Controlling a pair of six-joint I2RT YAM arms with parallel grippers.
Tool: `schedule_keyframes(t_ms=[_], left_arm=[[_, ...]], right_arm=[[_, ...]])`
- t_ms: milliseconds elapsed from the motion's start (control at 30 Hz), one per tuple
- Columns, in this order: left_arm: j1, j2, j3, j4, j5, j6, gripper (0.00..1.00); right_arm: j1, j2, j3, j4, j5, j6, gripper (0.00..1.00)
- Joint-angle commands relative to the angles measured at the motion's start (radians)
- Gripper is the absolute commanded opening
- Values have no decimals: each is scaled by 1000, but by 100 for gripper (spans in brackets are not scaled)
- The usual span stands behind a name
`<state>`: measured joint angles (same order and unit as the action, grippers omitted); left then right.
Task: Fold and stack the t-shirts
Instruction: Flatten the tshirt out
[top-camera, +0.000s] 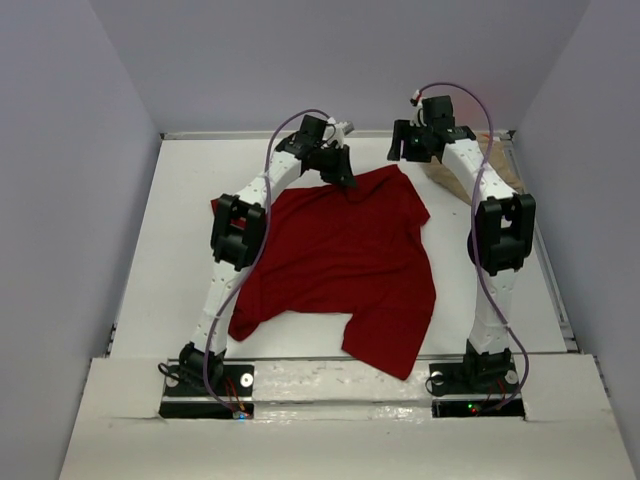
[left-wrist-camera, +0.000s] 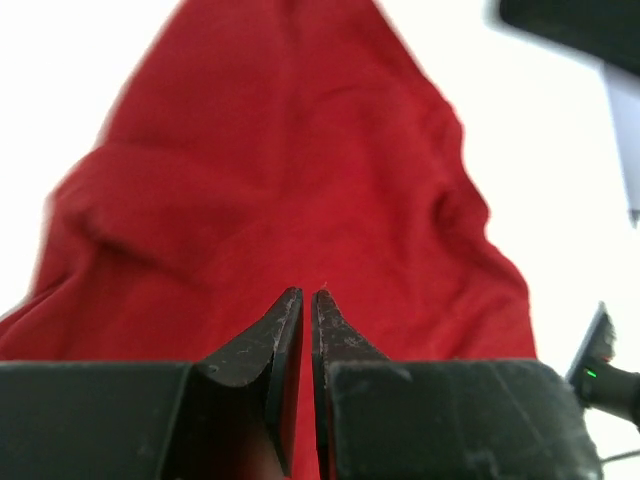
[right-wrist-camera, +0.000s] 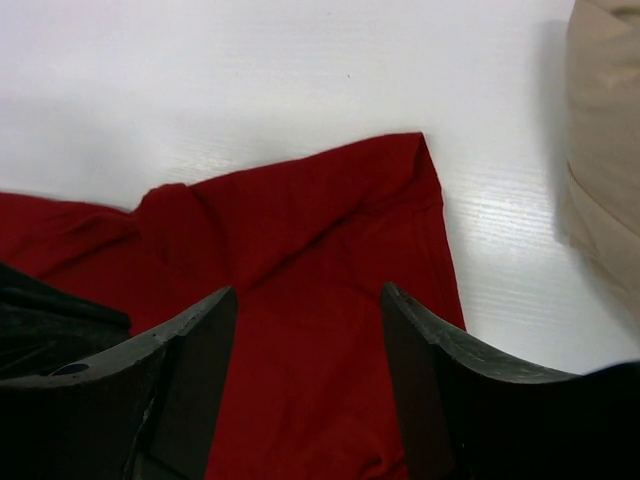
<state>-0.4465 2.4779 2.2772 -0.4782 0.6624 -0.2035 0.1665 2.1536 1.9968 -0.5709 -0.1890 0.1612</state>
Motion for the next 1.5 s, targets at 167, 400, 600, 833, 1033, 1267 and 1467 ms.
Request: schedule_keyframes(t_ms=[167,400,600,833,1033,1267,1467], left_arm=[[-11,29,-19,107,192,-65,26],[28,45,-25,69,98,-76,26],[65,88,22,30,31,-79,31],[81,119,45,39,35,-91,32],[80,159,103,70,84,-125,32],[58,139,97,108,101,-137,32],[55,150,101,116,111,-149,32]], right_arm=[[-1,-31,-38,29,-4,-26,65],[-1,-35,-52,32,11,-34,65],[-1,-51,-59,34,22,-38,66],[-1,-61,-67,36,20,-38,66],[-1,-81,-89,51,20,-37,66],[-1,-78,-99,54,19,-42,66],[-1,-86,-101,57,20,-43,66]])
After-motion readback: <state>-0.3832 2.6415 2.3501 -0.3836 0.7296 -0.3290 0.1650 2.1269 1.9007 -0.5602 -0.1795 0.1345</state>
